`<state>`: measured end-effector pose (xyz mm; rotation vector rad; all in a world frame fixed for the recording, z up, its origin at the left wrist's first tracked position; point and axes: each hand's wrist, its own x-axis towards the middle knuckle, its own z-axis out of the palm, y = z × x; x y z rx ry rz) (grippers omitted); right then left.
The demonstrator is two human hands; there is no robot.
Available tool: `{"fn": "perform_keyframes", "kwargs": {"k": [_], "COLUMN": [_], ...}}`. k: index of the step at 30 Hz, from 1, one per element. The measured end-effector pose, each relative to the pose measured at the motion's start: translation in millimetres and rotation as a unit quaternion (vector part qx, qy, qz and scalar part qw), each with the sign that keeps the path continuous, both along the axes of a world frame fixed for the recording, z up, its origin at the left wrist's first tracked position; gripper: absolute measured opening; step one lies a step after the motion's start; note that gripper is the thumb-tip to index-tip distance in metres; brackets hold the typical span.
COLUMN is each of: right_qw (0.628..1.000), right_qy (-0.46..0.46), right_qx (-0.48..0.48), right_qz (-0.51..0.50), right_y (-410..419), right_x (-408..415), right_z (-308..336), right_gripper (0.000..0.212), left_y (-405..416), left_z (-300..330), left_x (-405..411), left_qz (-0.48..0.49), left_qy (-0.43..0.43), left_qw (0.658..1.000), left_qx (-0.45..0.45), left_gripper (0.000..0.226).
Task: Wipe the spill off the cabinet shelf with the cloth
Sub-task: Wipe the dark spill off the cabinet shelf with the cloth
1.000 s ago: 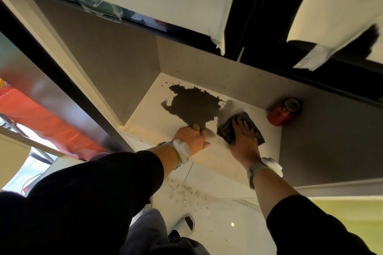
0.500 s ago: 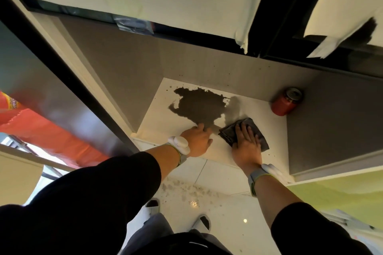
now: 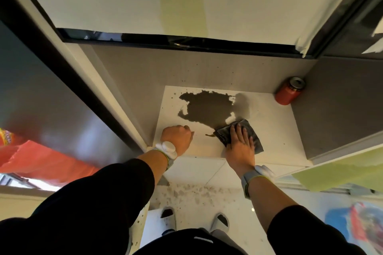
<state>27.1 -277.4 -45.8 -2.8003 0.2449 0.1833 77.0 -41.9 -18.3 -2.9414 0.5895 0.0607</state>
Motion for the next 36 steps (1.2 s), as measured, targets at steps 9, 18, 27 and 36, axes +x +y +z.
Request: {"fn": "perform_keyframes", "kwargs": {"k": [9, 18, 27, 36], "right_qw": [1.000, 0.998, 0.987, 0.954], "right_qy": [0.005, 0.019, 0.009, 0.004], "right_qx": [-0.006, -0.007, 0.025, 0.006], "right_qz": [0.013, 0.052, 0.161, 0.299], "right_y": [77, 98, 119, 107], "right_x": [-1, 8, 39, 76], "right_z": [1, 5, 2, -6], "right_gripper": [0.070, 0.069, 0.061, 0.061], "left_y": [18, 20, 21, 25], "left_z": [-19, -11, 3, -5], "left_x": [-6, 4, 8, 4], "left_qz": [0.010, 0.030, 0.045, 0.070], "left_qy": [0.023, 0.121, 0.140, 0.208], "left_qw": [0.997, 0.986, 0.981, 0.965], "left_qx": [-0.072, -0.115, -0.130, -0.142], "left_gripper": [0.038, 0.028, 0.040, 0.034]}}
